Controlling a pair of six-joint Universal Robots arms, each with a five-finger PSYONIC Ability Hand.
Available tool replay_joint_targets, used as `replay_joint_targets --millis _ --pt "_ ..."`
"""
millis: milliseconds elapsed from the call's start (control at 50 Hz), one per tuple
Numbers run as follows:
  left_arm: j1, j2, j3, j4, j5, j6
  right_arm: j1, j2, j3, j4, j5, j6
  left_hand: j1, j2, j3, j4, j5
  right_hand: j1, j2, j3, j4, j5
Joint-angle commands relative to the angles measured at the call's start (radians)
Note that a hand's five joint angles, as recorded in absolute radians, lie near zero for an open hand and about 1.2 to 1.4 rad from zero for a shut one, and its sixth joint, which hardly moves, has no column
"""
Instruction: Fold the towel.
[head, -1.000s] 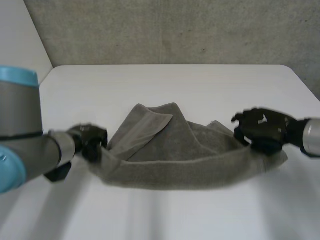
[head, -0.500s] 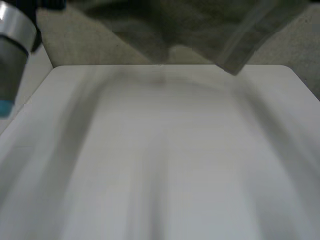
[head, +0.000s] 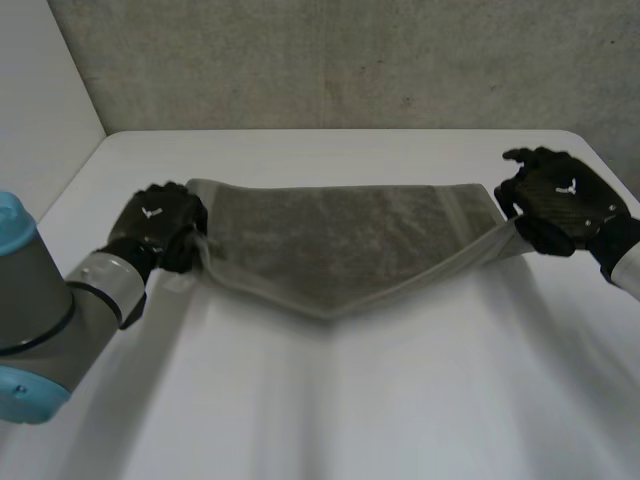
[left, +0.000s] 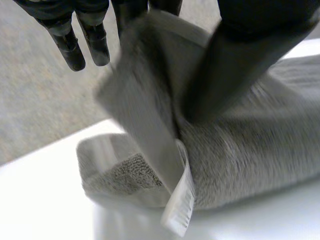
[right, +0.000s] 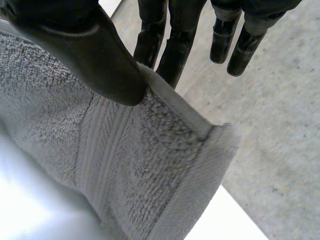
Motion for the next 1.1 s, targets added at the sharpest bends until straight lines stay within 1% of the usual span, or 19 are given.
replay_joint_targets --millis 20,40,100,160,420,440,460,480,500,520,540,560,580,700,800,860,900,1020,1100 --pt "-0.034 -0.025 -0.026 -0.017 -0.028 0.0 -0.005 0.005 0.007 0.04 0.007 -0.029 -0.741 -0.73 -0.043 -0.05 -0.758 0.081 0.072 -0.007 -0.06 0.068" --pt "-0.038 -0.026 -0.027 -0.02 -0.05 0.002 -0.005 0.005 0.007 0.04 0.007 -0.029 -0.859 -0.848 -0.043 -0.05 -0.876 0.081 0.072 -0.007 -0.06 0.068" --pt "-0.043 -0.025 -0.03 -0.019 -0.096 0.002 -0.003 0.001 0.004 0.052 0.007 -0.027 -0.869 -0.858 -0.043 -0.05 -0.886 0.081 0.072 -0.007 -0.06 0.068" --pt "-0.043 -0.026 -0.033 -0.019 -0.114 0.006 -0.002 0.001 0.004 0.057 0.009 -0.027 -0.869 -0.858 -0.043 -0.05 -0.886 0.081 0.072 -0.007 -0.06 0.068" --pt "-0.034 -0.042 -0.062 -0.017 -0.119 0.011 -0.002 0.001 0.012 0.058 0.015 -0.024 -0.858 -0.846 -0.043 -0.05 -0.874 0.081 0.072 -0.007 -0.06 0.068" --pt "-0.04 -0.035 -0.07 -0.02 -0.119 0.011 -0.003 0.0 0.012 0.06 0.017 -0.024 -0.738 -0.727 -0.043 -0.05 -0.755 0.081 0.072 -0.007 -0.06 0.068" --pt "-0.04 -0.035 -0.07 -0.02 -0.119 0.011 -0.003 0.0 0.012 0.06 0.017 -0.024 -0.737 -0.726 -0.043 -0.05 -0.754 0.081 0.072 -0.007 -0.06 0.068" --pt "-0.043 -0.031 -0.079 -0.02 -0.119 0.017 -0.003 -0.003 0.012 0.066 0.024 -0.024 -0.49 -0.479 -0.043 -0.05 -0.507 0.081 0.072 -0.007 -0.06 0.068" --pt "-0.046 -0.023 -0.091 -0.022 -0.117 0.034 -0.005 -0.006 0.012 0.08 0.027 -0.023 -0.055 -0.043 -0.043 -0.05 -0.071 0.081 0.072 -0.007 -0.06 0.068" --pt "-0.046 -0.023 -0.092 -0.022 -0.117 0.034 -0.005 -0.006 0.012 0.08 0.027 -0.022 -0.05 -0.039 -0.043 -0.05 -0.067 0.081 0.072 -0.007 -0.06 0.068" --pt "-0.049 -0.011 -0.099 -0.025 -0.116 0.061 -0.006 -0.006 0.008 0.098 0.027 -0.026 0.252 0.263 -0.043 -0.05 0.235 0.081 0.072 -0.007 -0.06 0.068" --pt "-0.049 -0.011 -0.099 -0.025 -0.116 0.062 -0.006 -0.006 0.008 0.098 0.027 -0.026 0.255 0.266 -0.043 -0.05 0.238 0.081 0.072 -0.007 -0.06 0.068" --pt "-0.051 0.006 -0.107 -0.029 -0.114 0.091 -0.006 -0.006 -0.001 0.133 0.029 -0.027 0.351 0.362 -0.043 -0.05 0.334 0.081 0.072 -0.007 -0.06 0.068" --pt "-0.035 0.098 -0.133 -0.095 -0.11 0.184 -0.041 -0.022 -0.025 0.232 0.027 -0.036 0.352 0.363 -0.043 -0.05 0.335 0.081 0.072 -0.007 -0.06 0.068" --pt "-0.02 0.149 -0.139 -0.181 -0.106 0.201 -0.109 -0.043 -0.048 0.342 0.024 -0.079 0.352 0.363 -0.043 -0.05 0.335 0.081 0.072 -0.007 -0.06 0.068" --pt "-0.009 0.167 -0.141 -0.23 -0.103 0.214 -0.159 -0.049 -0.05 0.419 0.021 -0.174 0.352 0.363 -0.043 -0.05 0.335 0.081 0.072 -0.007 -0.06 0.068" --pt "0.0 0.19 -0.142 -0.288 -0.077 0.243 -0.176 -0.052 -0.05 0.445 0.02 -0.208 0.352 0.363 -0.043 -0.05 0.335 0.081 0.072 -0.007 -0.06 0.068" --pt "0.006 0.218 -0.154 -0.367 -0.044 0.272 -0.245 -0.077 -0.047 0.543 0.003 -0.311 0.352 0.363 -0.043 -0.05 0.335 0.081 0.072 -0.007 -0.06 0.068" --pt "0.002 0.224 -0.164 -0.408 -0.034 0.272 -0.317 -0.09 -0.027 0.661 -0.058 -0.418 0.352 0.363 -0.043 -0.05 0.335 0.081 0.072 -0.007 -0.06 0.068"
